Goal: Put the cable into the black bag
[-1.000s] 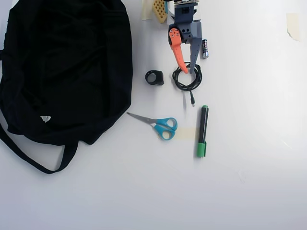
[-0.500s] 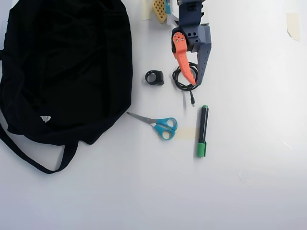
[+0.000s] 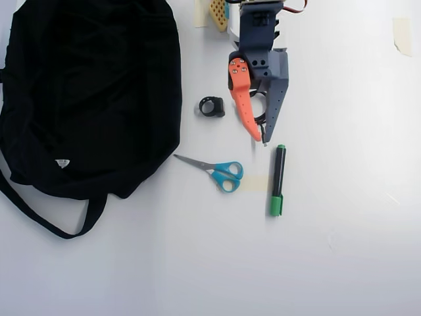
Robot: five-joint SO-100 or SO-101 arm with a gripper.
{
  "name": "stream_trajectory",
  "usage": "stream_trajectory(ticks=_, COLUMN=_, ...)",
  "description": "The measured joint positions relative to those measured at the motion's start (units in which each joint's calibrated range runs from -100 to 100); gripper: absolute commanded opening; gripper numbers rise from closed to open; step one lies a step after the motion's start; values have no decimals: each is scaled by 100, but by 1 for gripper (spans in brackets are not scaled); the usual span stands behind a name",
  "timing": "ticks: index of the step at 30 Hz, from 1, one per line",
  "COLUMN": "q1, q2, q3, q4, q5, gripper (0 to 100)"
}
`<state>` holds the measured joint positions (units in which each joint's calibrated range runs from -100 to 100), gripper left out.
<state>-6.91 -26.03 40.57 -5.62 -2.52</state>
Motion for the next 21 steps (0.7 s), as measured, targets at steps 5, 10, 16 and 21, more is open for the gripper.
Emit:
stream_trajectory(ticks=5, q1=-15, q2=490, q3=-1132, q4=962, q5=0, gripper=2)
stream_trajectory(ticks=10, q1=0, q2=988, q3=-2209, q4=1743, q5=0, gripper=2)
stream_trajectory(ticks=16, q1=22, q2=1312, q3=-2885, q4=2147, q5=0, gripper=2)
stream_trajectory(ticks=21, q1=59, q2=1337, q3=-2925, q4=2164, q5=0, gripper=2)
